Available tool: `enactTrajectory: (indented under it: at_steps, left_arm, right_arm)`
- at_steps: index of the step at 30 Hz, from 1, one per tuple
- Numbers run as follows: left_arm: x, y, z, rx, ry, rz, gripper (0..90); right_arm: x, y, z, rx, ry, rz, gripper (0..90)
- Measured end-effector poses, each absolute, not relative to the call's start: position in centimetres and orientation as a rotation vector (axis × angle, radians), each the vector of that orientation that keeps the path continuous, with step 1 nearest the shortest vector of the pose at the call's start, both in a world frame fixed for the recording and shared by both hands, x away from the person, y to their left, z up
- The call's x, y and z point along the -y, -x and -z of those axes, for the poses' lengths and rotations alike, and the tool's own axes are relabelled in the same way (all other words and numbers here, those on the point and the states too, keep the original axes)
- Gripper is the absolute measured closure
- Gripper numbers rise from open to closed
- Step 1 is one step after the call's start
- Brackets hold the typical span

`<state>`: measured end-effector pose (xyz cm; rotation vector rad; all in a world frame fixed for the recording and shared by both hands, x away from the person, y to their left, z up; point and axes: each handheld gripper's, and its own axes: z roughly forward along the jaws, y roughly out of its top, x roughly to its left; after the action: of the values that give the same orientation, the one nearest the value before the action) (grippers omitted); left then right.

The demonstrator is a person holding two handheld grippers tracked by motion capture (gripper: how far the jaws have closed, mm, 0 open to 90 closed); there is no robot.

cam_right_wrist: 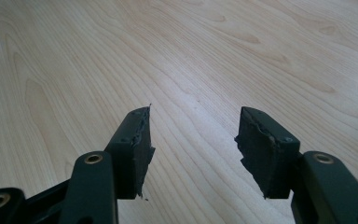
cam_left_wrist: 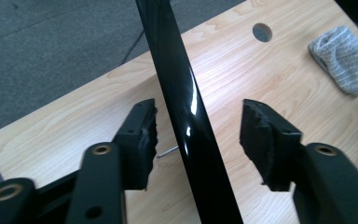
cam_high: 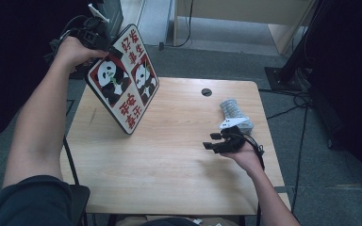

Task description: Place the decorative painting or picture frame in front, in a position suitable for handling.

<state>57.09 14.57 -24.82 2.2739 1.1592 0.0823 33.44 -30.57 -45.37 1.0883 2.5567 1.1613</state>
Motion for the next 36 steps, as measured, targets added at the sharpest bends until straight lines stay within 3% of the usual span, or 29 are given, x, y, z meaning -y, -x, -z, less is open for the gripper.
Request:
enactTrajectory:
  at_steps: [8, 18, 26, 36]
  left_arm:
    - [-13.7, -57.9, 25.3, -1.188, -2.321, -0.035, 57.0]
    - [-13.1, -58.5, 25.3, -1.251, -2.369, -0.028, 75.6]
    - [-12.3, -58.2, 24.3, -1.264, -2.361, 0.002, 79.4]
    - [-10.4, -55.5, 21.4, -1.123, -2.436, -0.064, 80.0]
  right_arm:
    - [31.0, -33.2, 45.5, -2.552, -1.105, -1.172, 47.3]
    - [31.0, -33.3, 45.6, -2.567, -1.109, -1.196, 50.3]
    - [31.4, -33.5, 45.6, -2.561, -1.147, -1.210, 50.3]
    - [31.8, -33.6, 45.5, -2.519, -1.174, -1.226, 50.2]
